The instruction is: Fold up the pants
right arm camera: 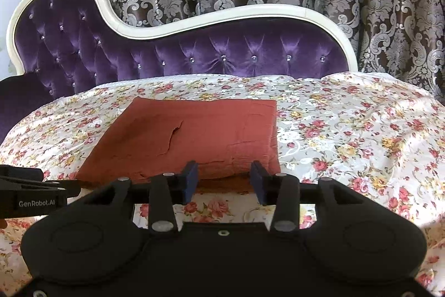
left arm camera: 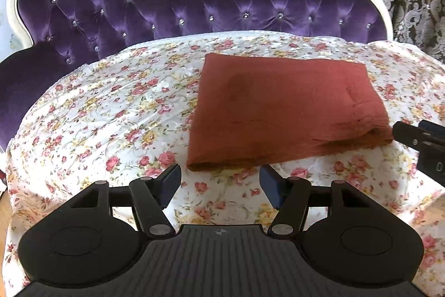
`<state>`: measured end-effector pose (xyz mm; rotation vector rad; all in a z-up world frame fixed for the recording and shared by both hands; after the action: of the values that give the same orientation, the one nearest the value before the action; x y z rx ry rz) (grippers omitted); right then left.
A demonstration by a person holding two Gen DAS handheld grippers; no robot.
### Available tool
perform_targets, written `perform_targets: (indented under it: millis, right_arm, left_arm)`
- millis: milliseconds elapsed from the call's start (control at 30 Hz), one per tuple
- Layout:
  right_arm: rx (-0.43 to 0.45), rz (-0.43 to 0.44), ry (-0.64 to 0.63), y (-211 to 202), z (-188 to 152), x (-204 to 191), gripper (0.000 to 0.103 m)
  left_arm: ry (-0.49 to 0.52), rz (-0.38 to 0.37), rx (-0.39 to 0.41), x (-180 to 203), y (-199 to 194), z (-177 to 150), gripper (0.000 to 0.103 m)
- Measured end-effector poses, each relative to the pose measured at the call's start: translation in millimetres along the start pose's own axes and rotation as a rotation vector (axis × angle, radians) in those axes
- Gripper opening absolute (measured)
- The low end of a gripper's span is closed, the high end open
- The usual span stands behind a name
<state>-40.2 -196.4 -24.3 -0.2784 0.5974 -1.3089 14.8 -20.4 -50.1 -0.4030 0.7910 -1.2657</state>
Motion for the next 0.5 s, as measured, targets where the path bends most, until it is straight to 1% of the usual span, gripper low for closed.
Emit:
perform_targets:
  millis: [133, 500]
  right_arm:
    - [-0.007, -0.005, 0.015, -0.9, -3.1, 0.0, 0.052]
    - [-0.01, -0.001, 0.018, -3.6, -5.0, -2.5, 0.052]
  left_arm:
    - [-0.012, -0.025, -0.01, 3.6, -3.2, -1.8, 0.061]
    - [-0.018, -0.029, -0.014, 5.9, -7.4, -5.0, 0.061]
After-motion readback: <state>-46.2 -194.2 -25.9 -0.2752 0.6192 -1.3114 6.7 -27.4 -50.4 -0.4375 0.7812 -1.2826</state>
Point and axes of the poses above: each gripper's, at about its wrist camera, not at the fingertips, and y roughly the way its jaws point, x to its right, z to its top, the point moved 2 cm from there along y, roughly the way its jaws point, and after that the axes turned 15 degrees about z, right-handed, at the moved point
